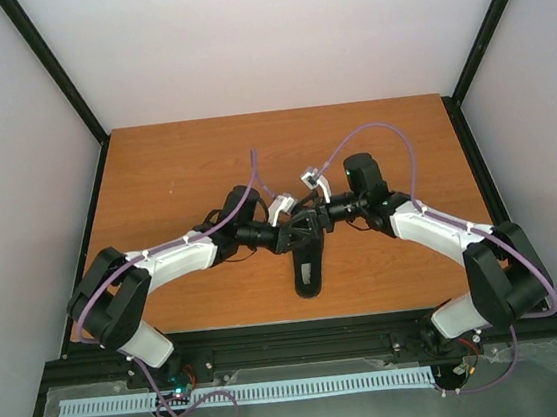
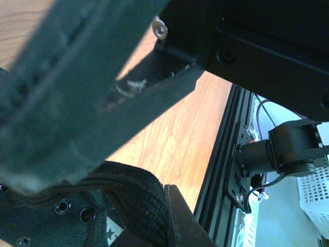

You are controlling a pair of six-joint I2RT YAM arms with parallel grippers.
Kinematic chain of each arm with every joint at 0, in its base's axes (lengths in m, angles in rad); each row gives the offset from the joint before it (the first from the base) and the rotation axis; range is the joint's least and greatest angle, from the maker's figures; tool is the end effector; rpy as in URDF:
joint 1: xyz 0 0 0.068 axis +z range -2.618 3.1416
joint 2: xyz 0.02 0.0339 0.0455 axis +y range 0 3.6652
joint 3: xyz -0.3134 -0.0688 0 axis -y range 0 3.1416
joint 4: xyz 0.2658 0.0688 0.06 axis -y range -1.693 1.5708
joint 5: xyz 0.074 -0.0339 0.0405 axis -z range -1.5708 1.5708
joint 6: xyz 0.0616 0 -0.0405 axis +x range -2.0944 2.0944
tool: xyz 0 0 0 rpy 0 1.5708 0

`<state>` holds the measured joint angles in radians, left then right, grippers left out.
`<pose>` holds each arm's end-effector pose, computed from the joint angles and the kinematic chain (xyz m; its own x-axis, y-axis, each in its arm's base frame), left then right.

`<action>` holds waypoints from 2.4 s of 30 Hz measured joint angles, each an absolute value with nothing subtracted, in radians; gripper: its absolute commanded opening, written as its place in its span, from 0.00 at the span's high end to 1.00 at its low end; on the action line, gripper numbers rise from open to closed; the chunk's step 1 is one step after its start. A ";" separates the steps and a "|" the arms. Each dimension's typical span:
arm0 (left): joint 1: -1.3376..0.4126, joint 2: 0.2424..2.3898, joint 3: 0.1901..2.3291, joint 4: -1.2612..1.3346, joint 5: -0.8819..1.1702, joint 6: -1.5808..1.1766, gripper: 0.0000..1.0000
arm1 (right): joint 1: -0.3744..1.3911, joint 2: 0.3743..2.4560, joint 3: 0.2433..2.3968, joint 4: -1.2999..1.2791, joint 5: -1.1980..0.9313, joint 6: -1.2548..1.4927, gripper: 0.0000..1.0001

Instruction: Tie the shoes

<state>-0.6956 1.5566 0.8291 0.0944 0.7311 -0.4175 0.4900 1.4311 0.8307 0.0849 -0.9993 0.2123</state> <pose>0.2428 -0.2562 0.2240 -0.7762 0.2547 -0.5768 0.6297 0.3608 -0.6880 0.2606 0.1977 0.2703 -0.6149 -0.1988 -0.7631 -0.7884 0.1787 0.5887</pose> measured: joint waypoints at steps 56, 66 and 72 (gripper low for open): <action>-0.691 1.587 0.863 0.120 0.739 -0.456 0.99 | 0.502 1.472 0.618 0.128 -0.927 0.167 0.80; -0.688 1.587 0.864 0.120 0.720 -0.463 0.93 | 0.505 1.440 0.579 0.181 -0.870 0.207 0.97; -0.687 1.586 0.864 0.119 0.716 -0.474 0.84 | 0.505 1.420 0.559 0.201 -0.835 0.218 0.97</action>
<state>-0.6868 1.5864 0.8639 0.1188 0.7162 -0.4736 0.5053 1.4200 0.5587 0.2008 -0.8349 0.2184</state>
